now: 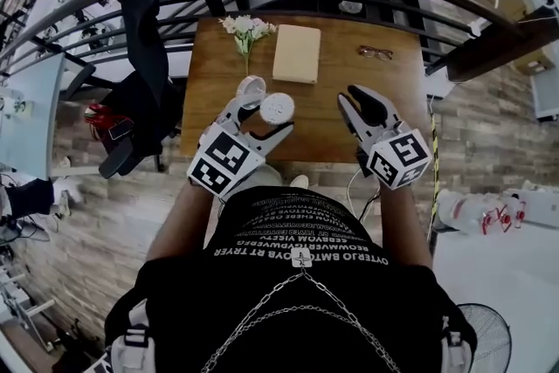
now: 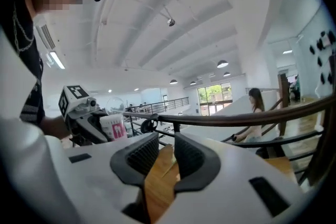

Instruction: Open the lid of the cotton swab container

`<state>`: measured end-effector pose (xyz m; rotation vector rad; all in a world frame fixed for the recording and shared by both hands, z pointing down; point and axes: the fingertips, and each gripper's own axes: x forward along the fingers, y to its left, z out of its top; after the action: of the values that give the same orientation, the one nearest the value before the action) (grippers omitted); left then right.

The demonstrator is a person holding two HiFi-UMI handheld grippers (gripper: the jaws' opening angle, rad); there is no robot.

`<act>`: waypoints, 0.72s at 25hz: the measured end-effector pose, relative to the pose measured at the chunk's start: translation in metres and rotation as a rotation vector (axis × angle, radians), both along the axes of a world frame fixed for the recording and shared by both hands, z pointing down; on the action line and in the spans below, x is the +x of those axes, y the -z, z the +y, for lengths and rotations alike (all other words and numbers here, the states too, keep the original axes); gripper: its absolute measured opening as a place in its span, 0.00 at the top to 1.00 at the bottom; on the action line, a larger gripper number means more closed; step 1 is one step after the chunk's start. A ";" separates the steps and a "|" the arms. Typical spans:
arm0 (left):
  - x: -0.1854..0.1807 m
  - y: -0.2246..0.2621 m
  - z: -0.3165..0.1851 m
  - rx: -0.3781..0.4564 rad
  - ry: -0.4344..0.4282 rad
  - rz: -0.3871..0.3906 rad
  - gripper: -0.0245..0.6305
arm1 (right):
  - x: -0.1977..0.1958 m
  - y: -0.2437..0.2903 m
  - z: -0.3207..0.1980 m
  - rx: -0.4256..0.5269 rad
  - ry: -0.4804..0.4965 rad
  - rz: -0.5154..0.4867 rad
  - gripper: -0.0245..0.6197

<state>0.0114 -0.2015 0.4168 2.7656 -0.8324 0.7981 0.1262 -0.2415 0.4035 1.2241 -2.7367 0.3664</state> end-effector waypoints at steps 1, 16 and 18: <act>-0.009 -0.001 -0.005 0.009 0.034 -0.006 0.56 | 0.010 -0.001 -0.001 0.017 -0.036 0.023 0.84; -0.073 0.013 -0.035 0.114 0.289 0.018 0.56 | 0.093 0.002 0.007 0.103 -0.282 0.160 0.94; -0.072 0.014 -0.033 0.118 0.290 0.023 0.56 | 0.092 0.005 0.008 0.113 -0.284 0.166 0.94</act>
<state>-0.0607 -0.2341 0.4023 2.6544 -1.2760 0.6823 0.2180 -0.2333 0.3984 1.6001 -2.4770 0.1291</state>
